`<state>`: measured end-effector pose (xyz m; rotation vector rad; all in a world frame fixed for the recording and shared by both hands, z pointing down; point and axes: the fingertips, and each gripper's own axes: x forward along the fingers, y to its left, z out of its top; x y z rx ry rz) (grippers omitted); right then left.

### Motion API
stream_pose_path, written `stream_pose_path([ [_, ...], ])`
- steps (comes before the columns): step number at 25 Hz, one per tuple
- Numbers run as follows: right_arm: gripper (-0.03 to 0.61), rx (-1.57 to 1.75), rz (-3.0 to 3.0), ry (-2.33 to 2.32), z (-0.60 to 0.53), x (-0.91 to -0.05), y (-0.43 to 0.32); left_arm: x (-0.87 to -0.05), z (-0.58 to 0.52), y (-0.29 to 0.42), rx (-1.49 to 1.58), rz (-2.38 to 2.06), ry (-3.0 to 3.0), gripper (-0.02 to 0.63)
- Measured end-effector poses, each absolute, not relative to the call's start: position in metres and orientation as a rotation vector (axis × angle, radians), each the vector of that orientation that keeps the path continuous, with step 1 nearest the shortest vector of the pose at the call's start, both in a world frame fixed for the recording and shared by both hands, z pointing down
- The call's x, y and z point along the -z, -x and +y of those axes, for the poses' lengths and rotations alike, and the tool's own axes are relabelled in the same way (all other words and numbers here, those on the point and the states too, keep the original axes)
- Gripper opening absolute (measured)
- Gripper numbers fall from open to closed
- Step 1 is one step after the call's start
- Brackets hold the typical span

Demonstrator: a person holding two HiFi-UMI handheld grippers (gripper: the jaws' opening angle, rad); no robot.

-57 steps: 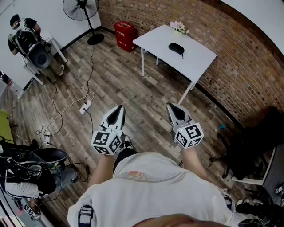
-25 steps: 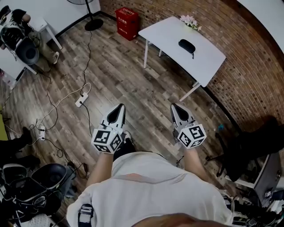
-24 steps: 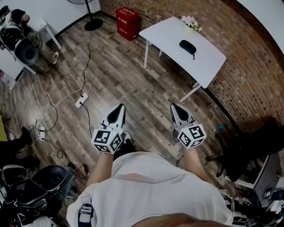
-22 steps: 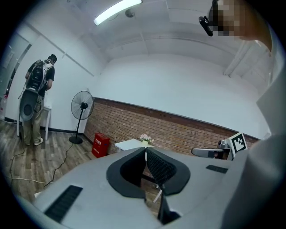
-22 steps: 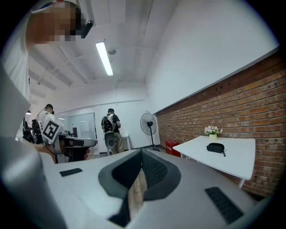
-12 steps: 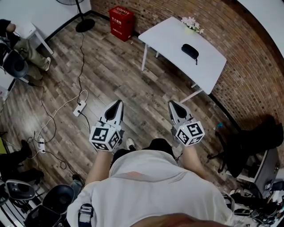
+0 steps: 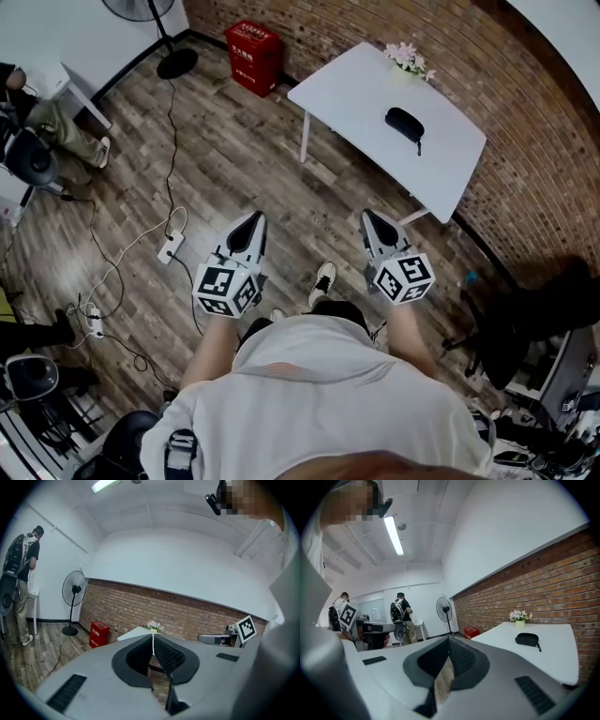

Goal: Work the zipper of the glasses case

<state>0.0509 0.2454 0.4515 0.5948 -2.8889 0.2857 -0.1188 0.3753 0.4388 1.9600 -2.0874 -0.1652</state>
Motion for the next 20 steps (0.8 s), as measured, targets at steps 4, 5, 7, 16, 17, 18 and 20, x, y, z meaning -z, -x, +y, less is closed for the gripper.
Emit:
stream_pose_path([
  [4,0.052,-0.278,-2.912,-0.580,0.195,-0.445,-0.039,-0.429,0.323,0.128,0.145,-2.101,-1.967,0.021],
  [5,0.052,-0.286,-2.915,-0.585,0.181,-0.444,-0.038,-0.426,0.309,0.130,0.144,-2.103,-1.966,0.021],
  [7,0.052,-0.305,-2.916,-0.594,0.154,-0.444,-0.039,-0.423,0.282,0.131,0.141,-2.102,-1.966,0.021],
  [16,0.052,-0.341,-2.904,-0.636,0.041,-0.454,-0.064,-0.422,0.169,0.117,0.124,-2.075,-1.987,0.021],
  [17,0.052,-0.341,-2.904,-0.643,0.030,-0.455,-0.065,-0.422,0.159,0.116,0.120,-2.070,-1.988,0.021],
  [18,0.052,-0.345,-2.903,-0.650,0.020,-0.455,-0.066,-0.424,0.149,0.117,0.115,-2.064,-1.991,0.021],
  [20,0.052,-0.356,-2.903,-0.663,0.003,-0.457,-0.065,-0.427,0.130,0.118,0.102,-2.048,-2.001,0.021],
])
